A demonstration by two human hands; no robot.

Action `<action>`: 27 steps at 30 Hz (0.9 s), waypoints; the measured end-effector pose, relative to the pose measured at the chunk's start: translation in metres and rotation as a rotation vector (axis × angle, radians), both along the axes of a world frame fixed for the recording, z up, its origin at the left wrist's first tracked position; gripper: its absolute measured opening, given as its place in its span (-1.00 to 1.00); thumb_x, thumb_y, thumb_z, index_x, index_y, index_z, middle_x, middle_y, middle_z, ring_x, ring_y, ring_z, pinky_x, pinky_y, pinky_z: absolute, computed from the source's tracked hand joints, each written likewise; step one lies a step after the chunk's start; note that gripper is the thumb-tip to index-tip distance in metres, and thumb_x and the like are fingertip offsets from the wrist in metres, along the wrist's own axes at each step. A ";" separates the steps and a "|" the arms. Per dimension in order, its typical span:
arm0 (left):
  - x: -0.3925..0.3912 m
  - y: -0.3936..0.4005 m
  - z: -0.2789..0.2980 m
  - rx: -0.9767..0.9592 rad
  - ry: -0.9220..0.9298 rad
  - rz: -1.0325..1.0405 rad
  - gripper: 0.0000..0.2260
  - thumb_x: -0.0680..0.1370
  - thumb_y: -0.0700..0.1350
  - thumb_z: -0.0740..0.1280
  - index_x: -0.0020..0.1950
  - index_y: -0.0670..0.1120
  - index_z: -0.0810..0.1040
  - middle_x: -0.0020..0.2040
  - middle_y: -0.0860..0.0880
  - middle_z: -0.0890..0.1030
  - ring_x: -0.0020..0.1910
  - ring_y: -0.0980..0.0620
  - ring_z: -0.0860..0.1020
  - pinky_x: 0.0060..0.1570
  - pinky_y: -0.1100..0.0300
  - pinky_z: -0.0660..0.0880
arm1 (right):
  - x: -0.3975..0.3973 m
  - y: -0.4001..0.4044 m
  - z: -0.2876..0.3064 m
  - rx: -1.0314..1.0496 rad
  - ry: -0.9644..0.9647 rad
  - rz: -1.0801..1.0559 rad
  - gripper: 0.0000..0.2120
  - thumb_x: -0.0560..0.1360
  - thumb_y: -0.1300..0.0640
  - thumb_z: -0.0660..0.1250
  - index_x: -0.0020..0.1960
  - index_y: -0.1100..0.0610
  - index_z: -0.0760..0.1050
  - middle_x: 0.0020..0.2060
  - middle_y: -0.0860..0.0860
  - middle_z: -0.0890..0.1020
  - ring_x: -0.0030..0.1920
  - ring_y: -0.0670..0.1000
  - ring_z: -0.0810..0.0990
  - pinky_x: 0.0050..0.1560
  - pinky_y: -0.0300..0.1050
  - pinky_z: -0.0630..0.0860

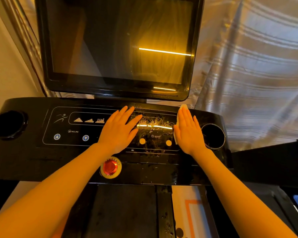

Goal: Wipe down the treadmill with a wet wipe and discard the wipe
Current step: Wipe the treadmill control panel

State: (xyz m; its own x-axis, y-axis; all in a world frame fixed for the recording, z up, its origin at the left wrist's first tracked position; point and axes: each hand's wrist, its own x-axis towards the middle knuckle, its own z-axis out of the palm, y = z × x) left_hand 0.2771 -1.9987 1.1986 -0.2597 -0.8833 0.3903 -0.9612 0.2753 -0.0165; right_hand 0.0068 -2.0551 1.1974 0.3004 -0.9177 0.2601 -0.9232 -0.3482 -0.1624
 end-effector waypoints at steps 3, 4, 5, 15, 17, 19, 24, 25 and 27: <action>0.002 0.003 -0.003 0.029 0.012 0.028 -0.51 0.63 0.13 -0.01 0.52 0.01 0.32 0.53 -0.15 0.29 0.51 -0.20 0.24 0.43 -0.08 0.13 | 0.006 0.028 -0.007 0.016 -0.065 0.049 -0.39 0.65 -0.08 -0.06 0.62 0.15 -0.10 0.61 0.08 -0.04 0.59 0.06 -0.11 0.56 0.10 -0.02; 0.001 0.004 -0.002 0.034 0.023 0.027 -0.50 0.63 0.14 -0.03 0.52 0.01 0.32 0.53 -0.14 0.28 0.52 -0.19 0.22 0.44 -0.08 0.12 | 0.007 0.043 -0.011 0.026 -0.072 0.093 -0.38 0.65 -0.11 -0.10 0.62 0.13 -0.13 0.61 0.07 -0.07 0.59 0.04 -0.13 0.56 0.07 -0.05; 0.000 0.004 -0.002 0.037 0.031 0.023 -0.50 0.63 0.14 -0.03 0.52 0.02 0.32 0.53 -0.14 0.28 0.52 -0.18 0.22 0.45 -0.08 0.11 | 0.008 0.060 -0.017 0.044 -0.059 0.140 -0.37 0.65 -0.14 -0.14 0.62 0.11 -0.16 0.61 0.05 -0.11 0.59 0.01 -0.16 0.56 0.04 -0.09; 0.001 0.004 -0.002 0.033 0.064 0.022 -0.50 0.62 0.15 -0.02 0.51 0.03 0.33 0.53 -0.13 0.28 0.52 -0.16 0.22 0.45 -0.10 0.17 | 0.000 0.000 0.000 -0.002 -0.046 0.010 -0.40 0.67 -0.06 0.03 0.61 0.16 -0.03 0.60 0.09 0.02 0.59 0.06 -0.04 0.56 0.14 0.05; 0.001 0.004 -0.002 0.031 0.060 0.021 -0.50 0.62 0.15 -0.01 0.51 0.03 0.33 0.53 -0.12 0.28 0.52 -0.16 0.22 0.45 -0.09 0.16 | 0.007 -0.004 0.002 -0.004 -0.065 -0.016 -0.40 0.66 -0.03 0.07 0.60 0.18 -0.01 0.59 0.11 0.05 0.59 0.11 0.01 0.54 0.18 0.11; 0.001 0.004 -0.001 0.030 0.052 0.022 -0.50 0.62 0.15 -0.01 0.51 0.03 0.33 0.53 -0.12 0.28 0.52 -0.16 0.22 0.45 -0.08 0.15 | 0.013 0.007 0.001 -0.001 -0.086 0.007 -0.40 0.65 -0.01 0.05 0.60 0.18 -0.02 0.60 0.11 0.04 0.59 0.11 0.01 0.54 0.17 0.10; 0.001 0.004 0.000 0.034 0.043 0.028 -0.50 0.62 0.15 -0.01 0.51 0.03 0.33 0.53 -0.13 0.29 0.51 -0.16 0.23 0.44 -0.07 0.13 | 0.019 0.069 -0.016 0.058 0.066 0.226 -0.35 0.62 -0.18 -0.16 0.60 0.09 -0.22 0.58 0.03 -0.19 0.58 0.02 -0.24 0.54 -0.03 -0.21; 0.001 0.004 0.000 0.034 0.040 0.029 -0.51 0.62 0.15 -0.01 0.50 0.03 0.34 0.53 -0.13 0.30 0.51 -0.16 0.24 0.44 -0.07 0.13 | 0.017 0.070 -0.018 0.056 0.090 0.242 -0.35 0.60 -0.21 -0.21 0.59 0.07 -0.23 0.58 0.02 -0.20 0.58 0.01 -0.25 0.54 -0.04 -0.21; 0.001 0.004 -0.001 0.034 0.040 0.027 -0.51 0.62 0.15 0.00 0.50 0.03 0.34 0.53 -0.12 0.30 0.51 -0.16 0.24 0.44 -0.07 0.13 | 0.015 0.057 -0.012 0.036 0.085 0.213 -0.34 0.59 -0.23 -0.21 0.58 0.07 -0.22 0.57 0.01 -0.18 0.57 0.01 -0.21 0.53 -0.05 -0.20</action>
